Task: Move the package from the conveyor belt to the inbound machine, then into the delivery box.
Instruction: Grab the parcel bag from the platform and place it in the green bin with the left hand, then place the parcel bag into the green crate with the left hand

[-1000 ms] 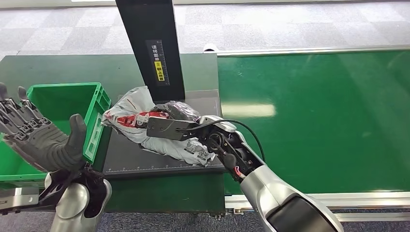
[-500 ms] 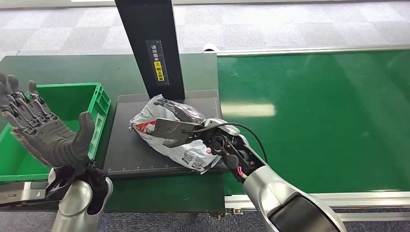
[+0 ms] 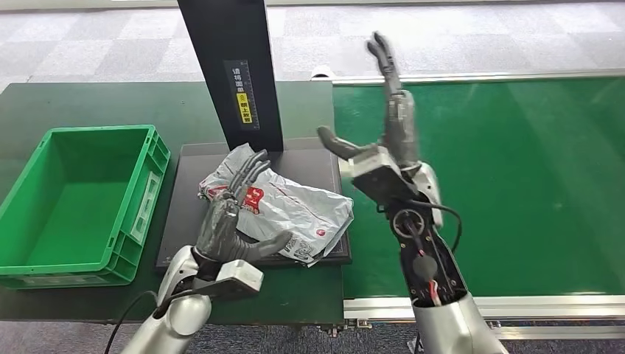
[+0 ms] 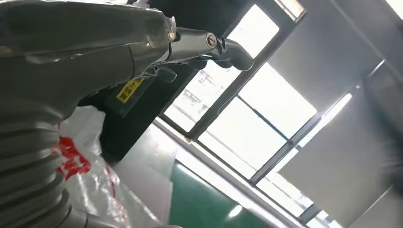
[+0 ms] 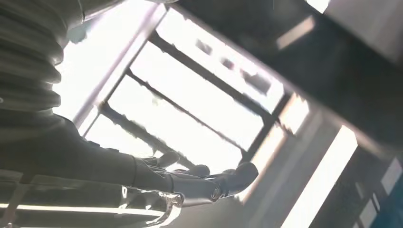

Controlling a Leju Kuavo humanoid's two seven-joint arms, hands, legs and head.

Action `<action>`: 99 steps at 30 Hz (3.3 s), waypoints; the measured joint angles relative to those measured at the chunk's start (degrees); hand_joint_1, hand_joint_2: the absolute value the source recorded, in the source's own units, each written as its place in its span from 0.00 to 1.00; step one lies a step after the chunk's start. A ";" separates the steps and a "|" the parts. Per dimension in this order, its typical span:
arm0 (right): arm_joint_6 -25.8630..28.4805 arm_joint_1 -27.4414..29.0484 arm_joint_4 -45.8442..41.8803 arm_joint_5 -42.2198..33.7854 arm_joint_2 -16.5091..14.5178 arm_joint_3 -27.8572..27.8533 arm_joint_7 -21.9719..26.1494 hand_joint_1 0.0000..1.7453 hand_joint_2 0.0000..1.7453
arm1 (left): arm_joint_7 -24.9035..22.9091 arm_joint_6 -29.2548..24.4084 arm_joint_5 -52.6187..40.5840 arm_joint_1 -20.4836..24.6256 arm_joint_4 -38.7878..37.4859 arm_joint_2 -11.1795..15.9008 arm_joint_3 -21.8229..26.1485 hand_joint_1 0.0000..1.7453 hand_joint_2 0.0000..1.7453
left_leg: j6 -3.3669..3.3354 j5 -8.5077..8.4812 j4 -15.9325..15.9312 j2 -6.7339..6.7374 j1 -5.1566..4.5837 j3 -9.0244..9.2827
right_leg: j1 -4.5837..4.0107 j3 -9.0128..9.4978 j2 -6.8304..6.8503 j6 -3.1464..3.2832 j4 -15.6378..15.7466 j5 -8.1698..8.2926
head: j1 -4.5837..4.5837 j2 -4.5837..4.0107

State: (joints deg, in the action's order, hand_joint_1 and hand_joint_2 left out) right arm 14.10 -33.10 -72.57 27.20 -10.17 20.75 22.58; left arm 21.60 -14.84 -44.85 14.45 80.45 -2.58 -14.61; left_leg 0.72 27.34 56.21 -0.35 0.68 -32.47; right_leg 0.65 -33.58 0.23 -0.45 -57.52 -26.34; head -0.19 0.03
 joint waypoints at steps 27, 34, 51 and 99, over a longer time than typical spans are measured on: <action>7.99 25.14 -46.87 -1.29 3.32 -6.74 7.73 0.00 1.00 | -21.68 -13.28 -33.12 26.08 -52.52 -3.92 -9.54 0.00 1.00 | 0.07 0.03 -0.04 0.36 0.00 0.14 | 0.00 0.09 -0.27 0.05 -0.02 0.04 | -0.02 0.00; 6.93 23.87 -45.80 -3.59 3.31 -6.70 8.54 0.00 1.00 | -29.09 -7.96 -40.20 29.98 -57.55 -4.44 -11.93 0.99 1.00 | 0.07 0.02 -0.05 0.36 0.01 0.21 | -0.01 0.19 -0.26 0.05 -0.02 0.04 | -0.03 0.00; 8.05 23.90 -44.52 -4.31 3.35 -7.06 11.27 0.00 1.00 | -0.32 7.70 -20.89 30.26 -60.16 -7.60 -1.59 1.00 1.00 | 0.07 0.04 -0.05 0.32 -0.02 0.39 | 0.02 0.38 -0.24 0.02 -0.02 0.01 | -0.02 0.00; 6.95 33.05 -38.81 -8.91 4.96 -10.83 13.42 0.00 1.00 | -20.57 -21.43 -4.70 39.10 -56.74 18.72 22.73 1.00 1.00 | 0.16 -0.08 -0.08 0.67 0.05 -0.07 | -0.08 -0.26 -0.59 0.28 -0.15 0.15 | -0.01 -0.01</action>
State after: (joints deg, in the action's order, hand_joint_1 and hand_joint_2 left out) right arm 21.05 -0.05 -111.38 18.28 -5.21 9.92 36.00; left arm 1.03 -36.28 -49.55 53.55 23.72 16.14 8.12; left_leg 0.88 27.26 56.13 0.32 0.73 -32.53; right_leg 0.57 -33.84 -0.36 -0.17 -57.67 -26.19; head -0.20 0.02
